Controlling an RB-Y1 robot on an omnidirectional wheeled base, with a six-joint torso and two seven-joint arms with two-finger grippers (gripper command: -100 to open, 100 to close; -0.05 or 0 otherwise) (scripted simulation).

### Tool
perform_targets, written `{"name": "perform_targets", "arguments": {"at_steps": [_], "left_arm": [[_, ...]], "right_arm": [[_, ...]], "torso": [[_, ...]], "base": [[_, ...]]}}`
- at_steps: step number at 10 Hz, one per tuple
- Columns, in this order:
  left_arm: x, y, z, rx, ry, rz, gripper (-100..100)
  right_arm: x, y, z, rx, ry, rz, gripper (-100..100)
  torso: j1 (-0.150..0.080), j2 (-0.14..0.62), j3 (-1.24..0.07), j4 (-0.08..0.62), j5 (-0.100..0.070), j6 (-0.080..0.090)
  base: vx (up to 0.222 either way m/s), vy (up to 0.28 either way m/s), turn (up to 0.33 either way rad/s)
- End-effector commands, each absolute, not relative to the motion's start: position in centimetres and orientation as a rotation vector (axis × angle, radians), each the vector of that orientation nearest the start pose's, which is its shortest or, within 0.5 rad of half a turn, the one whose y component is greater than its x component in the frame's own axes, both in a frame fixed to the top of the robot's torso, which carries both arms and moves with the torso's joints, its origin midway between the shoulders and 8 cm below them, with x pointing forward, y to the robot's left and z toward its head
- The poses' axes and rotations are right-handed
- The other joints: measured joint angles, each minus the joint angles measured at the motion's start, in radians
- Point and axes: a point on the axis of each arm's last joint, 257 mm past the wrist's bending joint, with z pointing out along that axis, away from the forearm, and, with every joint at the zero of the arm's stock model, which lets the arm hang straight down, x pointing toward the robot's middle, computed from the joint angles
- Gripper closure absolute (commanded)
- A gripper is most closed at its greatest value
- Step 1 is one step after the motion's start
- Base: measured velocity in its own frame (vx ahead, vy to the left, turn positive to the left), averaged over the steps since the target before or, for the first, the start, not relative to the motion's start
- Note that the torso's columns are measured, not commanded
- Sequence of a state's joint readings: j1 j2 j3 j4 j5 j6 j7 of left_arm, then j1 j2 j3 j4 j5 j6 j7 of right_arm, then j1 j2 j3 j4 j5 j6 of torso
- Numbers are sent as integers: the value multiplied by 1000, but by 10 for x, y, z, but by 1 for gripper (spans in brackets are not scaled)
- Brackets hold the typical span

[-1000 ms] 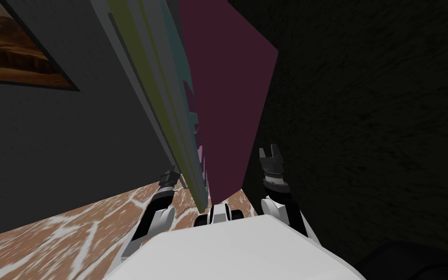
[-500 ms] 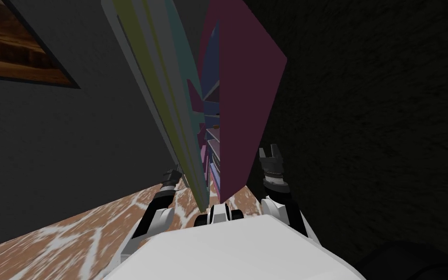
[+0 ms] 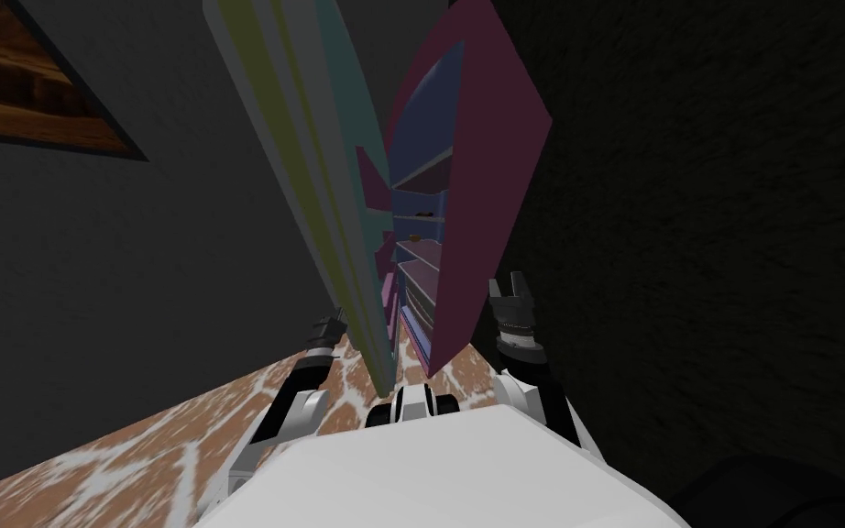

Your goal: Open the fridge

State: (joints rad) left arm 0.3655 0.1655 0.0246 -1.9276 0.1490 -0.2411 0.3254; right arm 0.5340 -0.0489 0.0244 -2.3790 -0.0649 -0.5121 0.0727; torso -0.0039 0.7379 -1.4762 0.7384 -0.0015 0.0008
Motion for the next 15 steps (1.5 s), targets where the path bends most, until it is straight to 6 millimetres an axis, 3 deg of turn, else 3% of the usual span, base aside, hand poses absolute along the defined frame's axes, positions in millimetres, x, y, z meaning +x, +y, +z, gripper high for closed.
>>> {"name": "perform_targets", "arguments": {"at_steps": [1,2,4,6,7,8,12,15], "left_arm": [[436,310,-147,-1218,843,-1495,100],[436,301,-145,-1219,862,-1524,-100],[436,300,-143,-1216,861,-1525,-100],[435,300,-132,-1221,863,-1532,-100],[434,300,-136,-1221,863,-1528,-100],[436,298,-142,-1219,864,-1529,100],[433,289,-135,-1207,891,-1565,100],[430,278,-132,-1192,920,-1601,100]], "right_arm": [[320,-272,59,577,575,1311,0],[320,-272,59,577,575,1312,0],[320,-272,59,577,575,1312,0],[320,-272,59,577,575,1312,0],[320,-272,59,577,575,1312,0],[320,-272,59,577,575,1312,0],[320,-272,59,577,576,1311,0],[320,-272,59,577,576,1311,0]], "torso": [[-1,1,1,0,0,-1],[-5,0,0,0,-1,0],[5,-4,-2,-2,2,2],[0,-5,-3,-2,0,-1],[-1,-6,-4,-2,0,1],[1,-6,-3,-2,1,4],[14,-3,-2,4,2,-1],[3,-8,-6,4,-1,-4]], "base": [[-21,85,-1],[12,142,-127],[0,153,-111],[76,12,15],[35,-4,46],[-64,-3,-27],[6,184,-95],[28,327,-135]]}}
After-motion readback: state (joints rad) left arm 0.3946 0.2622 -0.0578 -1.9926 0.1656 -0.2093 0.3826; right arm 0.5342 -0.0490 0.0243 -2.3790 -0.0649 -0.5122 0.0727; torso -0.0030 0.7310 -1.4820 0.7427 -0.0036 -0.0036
